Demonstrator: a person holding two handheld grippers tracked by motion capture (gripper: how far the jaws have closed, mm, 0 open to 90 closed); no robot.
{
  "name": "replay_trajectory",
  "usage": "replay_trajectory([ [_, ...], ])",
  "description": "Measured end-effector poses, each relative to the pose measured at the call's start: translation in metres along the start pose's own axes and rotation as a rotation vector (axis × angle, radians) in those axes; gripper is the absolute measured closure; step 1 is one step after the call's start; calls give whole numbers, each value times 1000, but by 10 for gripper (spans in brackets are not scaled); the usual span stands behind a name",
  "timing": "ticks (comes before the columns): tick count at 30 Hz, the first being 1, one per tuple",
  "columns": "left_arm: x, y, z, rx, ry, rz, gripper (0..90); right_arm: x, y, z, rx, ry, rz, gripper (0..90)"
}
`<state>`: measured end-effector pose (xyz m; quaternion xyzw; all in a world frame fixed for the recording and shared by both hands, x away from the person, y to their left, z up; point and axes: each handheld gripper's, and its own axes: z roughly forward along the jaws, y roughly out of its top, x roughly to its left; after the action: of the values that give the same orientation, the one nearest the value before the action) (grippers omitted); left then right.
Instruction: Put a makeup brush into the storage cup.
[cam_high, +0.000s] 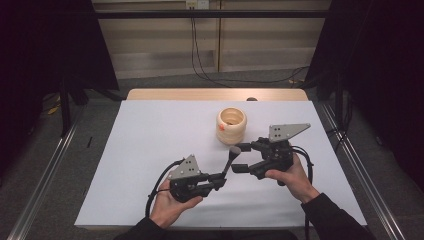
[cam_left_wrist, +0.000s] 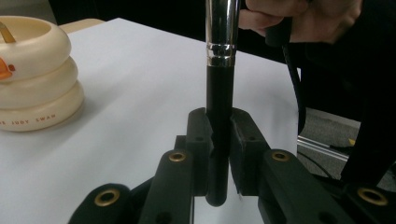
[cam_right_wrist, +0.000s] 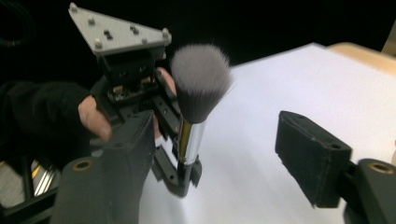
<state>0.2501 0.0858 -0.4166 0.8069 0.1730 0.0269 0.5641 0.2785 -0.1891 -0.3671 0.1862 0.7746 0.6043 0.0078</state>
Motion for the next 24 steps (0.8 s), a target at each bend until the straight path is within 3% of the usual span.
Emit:
replay_trajectory([
  [5,0,1,-2,-18,38,7,796,4,-3,1,-70,-9,-34,370],
  [9,-1,1,-2,-30,38,0,796,6,-5,2,-112,-31,-35,402],
  [16,-1,0,0,-23,29,4,796,8,-8,8,-125,-21,-29,467],
  [24,-1,0,0,-24,29,1,796,7,-9,14,-107,-8,-20,668],
])
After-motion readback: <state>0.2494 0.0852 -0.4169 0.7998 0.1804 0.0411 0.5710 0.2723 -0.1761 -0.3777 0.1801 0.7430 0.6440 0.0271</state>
